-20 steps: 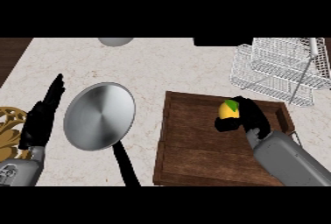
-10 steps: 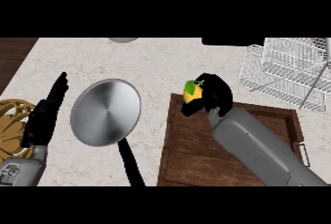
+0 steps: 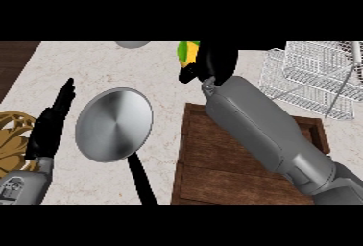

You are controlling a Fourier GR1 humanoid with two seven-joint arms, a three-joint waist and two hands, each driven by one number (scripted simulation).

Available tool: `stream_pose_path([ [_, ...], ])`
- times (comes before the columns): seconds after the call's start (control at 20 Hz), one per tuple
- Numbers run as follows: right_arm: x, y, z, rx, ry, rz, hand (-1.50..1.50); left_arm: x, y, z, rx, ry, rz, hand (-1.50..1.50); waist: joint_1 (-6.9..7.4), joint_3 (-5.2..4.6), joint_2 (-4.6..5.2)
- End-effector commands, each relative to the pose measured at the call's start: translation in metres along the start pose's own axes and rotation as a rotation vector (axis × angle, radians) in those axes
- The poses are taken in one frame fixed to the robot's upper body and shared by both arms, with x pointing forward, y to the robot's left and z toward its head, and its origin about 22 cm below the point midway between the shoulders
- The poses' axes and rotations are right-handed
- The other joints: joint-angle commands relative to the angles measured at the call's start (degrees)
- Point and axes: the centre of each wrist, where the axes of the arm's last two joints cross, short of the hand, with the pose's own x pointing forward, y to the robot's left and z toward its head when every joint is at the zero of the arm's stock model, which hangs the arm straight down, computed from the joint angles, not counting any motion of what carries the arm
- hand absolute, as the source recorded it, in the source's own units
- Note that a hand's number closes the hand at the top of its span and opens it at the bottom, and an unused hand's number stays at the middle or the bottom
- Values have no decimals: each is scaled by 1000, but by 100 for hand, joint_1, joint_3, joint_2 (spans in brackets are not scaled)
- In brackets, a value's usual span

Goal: Pick the lemon from the tray and place it in the tiered basket

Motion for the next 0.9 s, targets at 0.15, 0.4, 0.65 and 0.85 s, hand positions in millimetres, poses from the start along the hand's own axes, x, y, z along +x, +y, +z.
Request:
stream_pose_path([
  [0.15,41,-64,-29,-269,47,-22,150,-9,3,7,19,24,13,0,-171,3,-65],
  [0.4,40,-78,-39,-272,79,151,150,-5,-12,-8,29,30,7,0,-244,2,-32],
  [0.65,22,-125,-73,-236,92,39,150,-16,11,14,22,10,14,0,-117,6,-20],
  [0.85,11,-113,-74,-228,62,158,150,-16,0,0,32,16,2,0,-163,4,-12],
])
